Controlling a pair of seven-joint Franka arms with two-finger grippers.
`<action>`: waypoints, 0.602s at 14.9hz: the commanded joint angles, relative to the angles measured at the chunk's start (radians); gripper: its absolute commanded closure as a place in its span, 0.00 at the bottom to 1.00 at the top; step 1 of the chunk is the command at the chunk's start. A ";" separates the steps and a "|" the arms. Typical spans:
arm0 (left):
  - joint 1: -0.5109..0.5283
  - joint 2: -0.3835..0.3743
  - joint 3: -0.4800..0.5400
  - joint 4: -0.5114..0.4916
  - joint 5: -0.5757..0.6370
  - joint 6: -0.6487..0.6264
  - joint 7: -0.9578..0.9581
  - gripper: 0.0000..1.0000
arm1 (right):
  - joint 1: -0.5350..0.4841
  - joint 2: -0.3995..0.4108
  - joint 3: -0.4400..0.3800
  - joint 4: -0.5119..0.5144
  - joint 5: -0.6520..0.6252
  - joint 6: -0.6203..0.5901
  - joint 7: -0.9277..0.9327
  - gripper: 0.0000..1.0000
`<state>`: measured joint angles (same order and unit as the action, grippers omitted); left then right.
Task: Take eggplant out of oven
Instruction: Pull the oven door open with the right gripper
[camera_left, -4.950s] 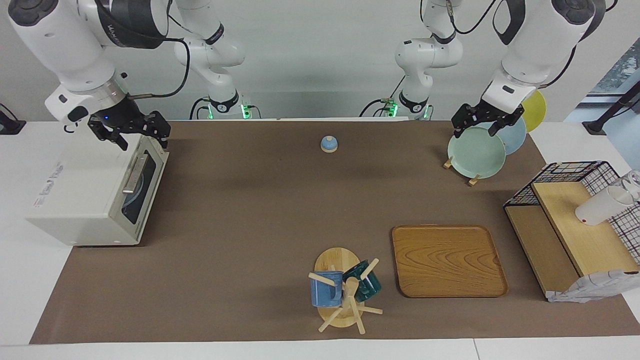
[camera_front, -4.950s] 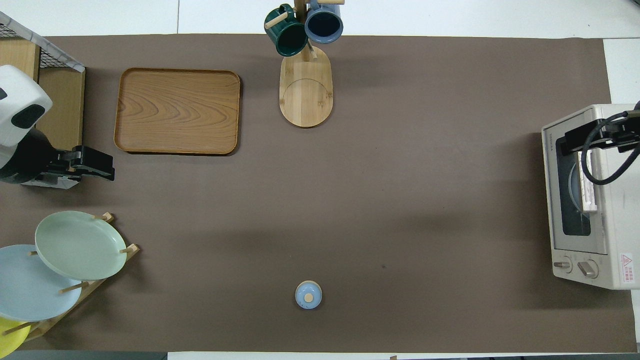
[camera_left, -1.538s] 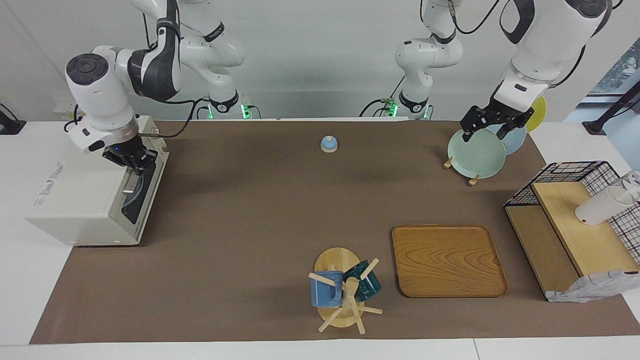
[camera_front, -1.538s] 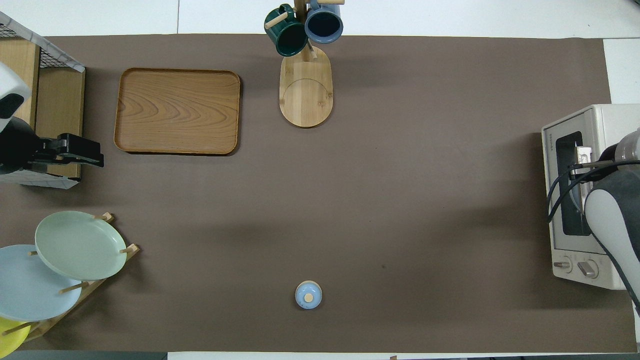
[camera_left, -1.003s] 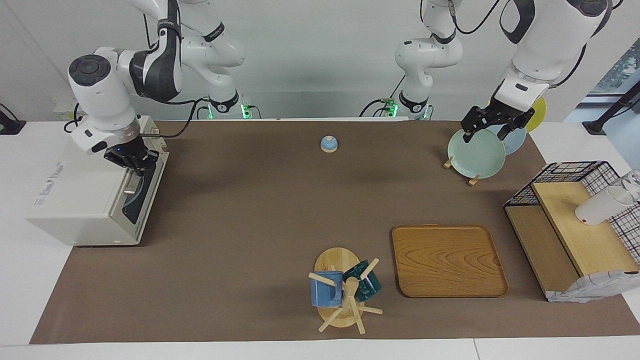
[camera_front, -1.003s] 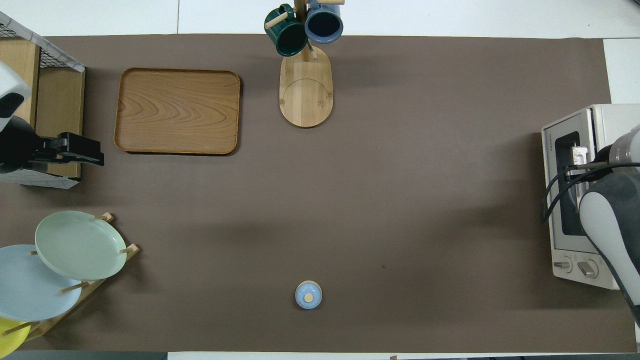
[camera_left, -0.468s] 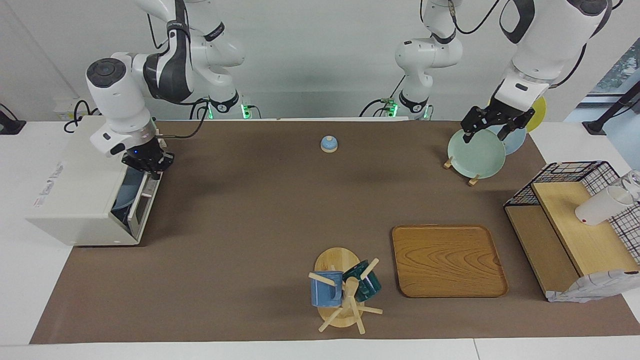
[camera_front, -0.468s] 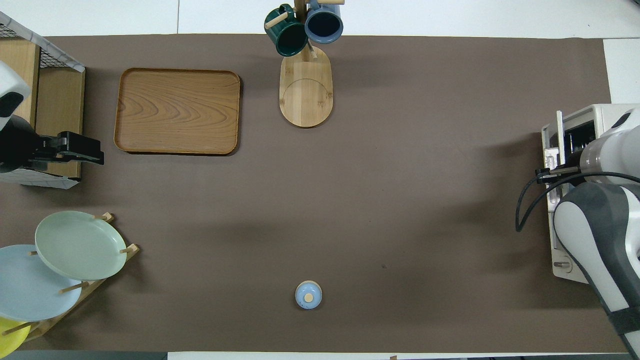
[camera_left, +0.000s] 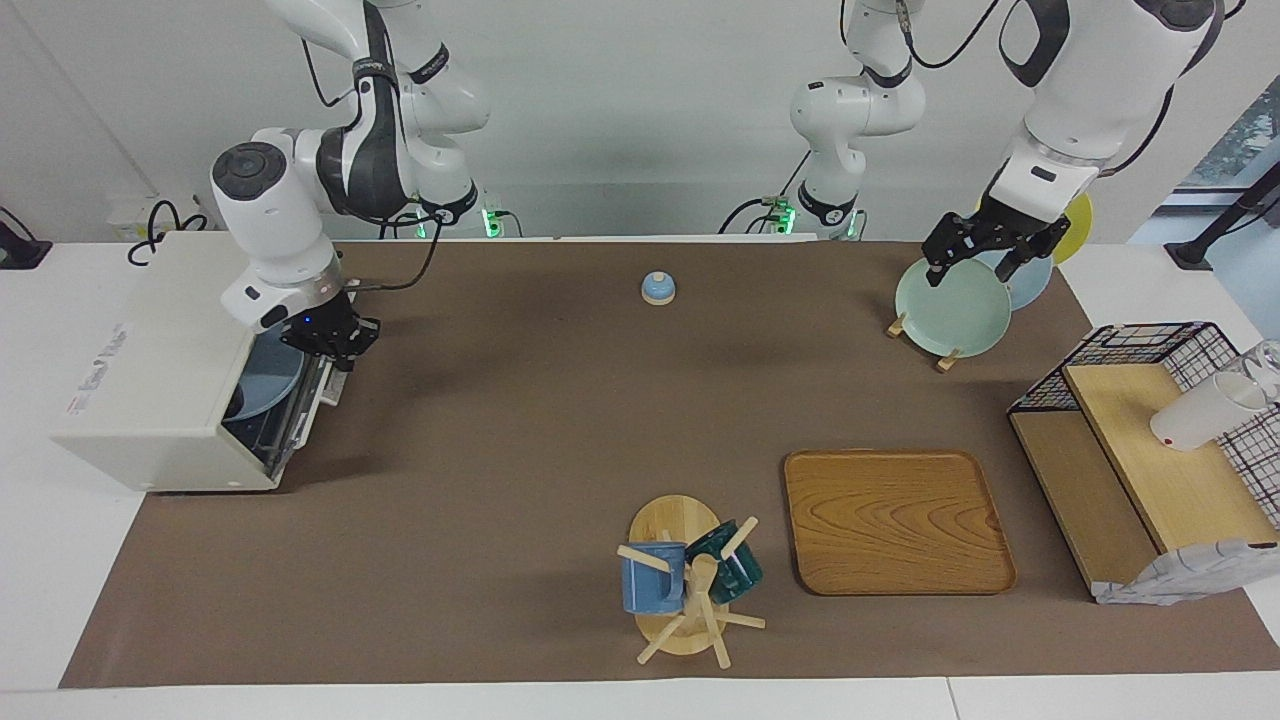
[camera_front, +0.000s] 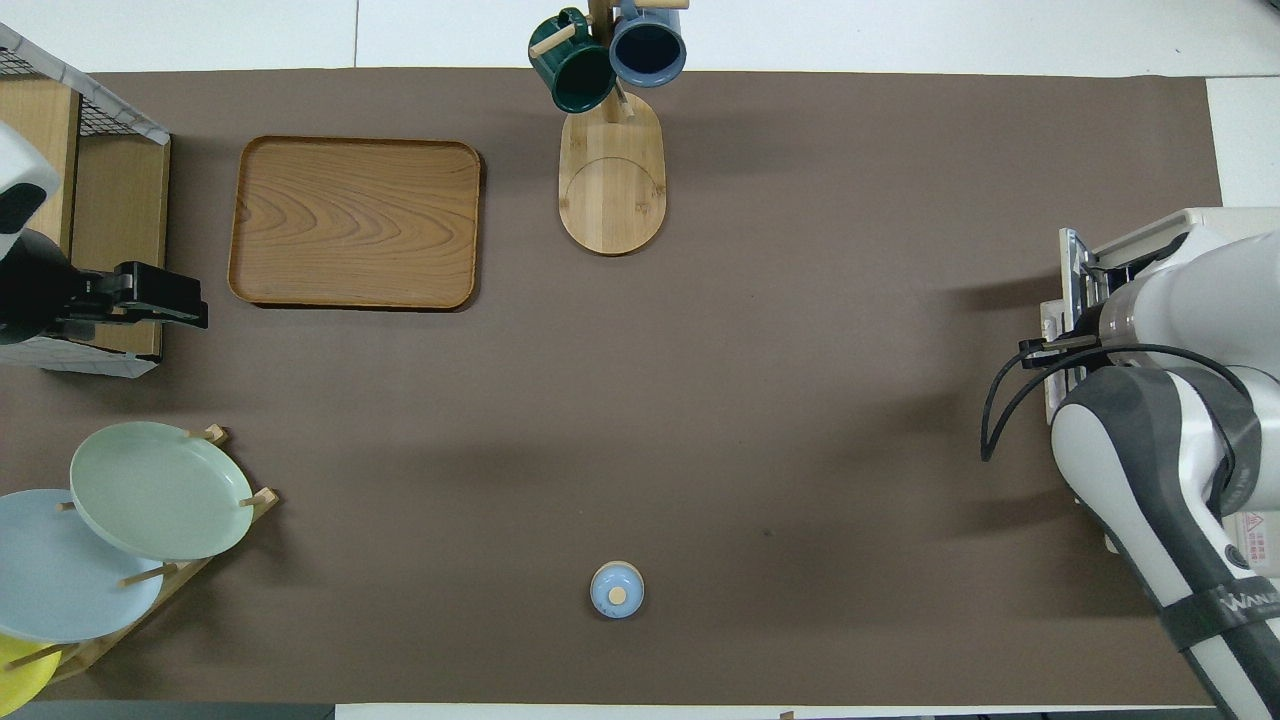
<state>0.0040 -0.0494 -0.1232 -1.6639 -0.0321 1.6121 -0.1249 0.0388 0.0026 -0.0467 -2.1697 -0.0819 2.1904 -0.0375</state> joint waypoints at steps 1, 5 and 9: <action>0.005 -0.001 -0.003 -0.001 -0.015 0.011 0.007 0.00 | -0.008 0.069 -0.015 -0.006 -0.025 0.117 0.040 1.00; 0.005 -0.001 -0.003 -0.001 -0.025 0.011 0.007 0.00 | -0.007 0.125 -0.015 -0.007 -0.024 0.169 0.056 1.00; 0.005 -0.001 -0.003 0.001 -0.026 0.012 0.005 0.00 | 0.007 0.148 -0.012 -0.006 0.027 0.170 0.071 1.00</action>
<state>0.0040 -0.0494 -0.1236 -1.6639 -0.0419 1.6135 -0.1249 0.0682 0.1287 -0.0421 -2.1893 -0.0507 2.3290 0.0363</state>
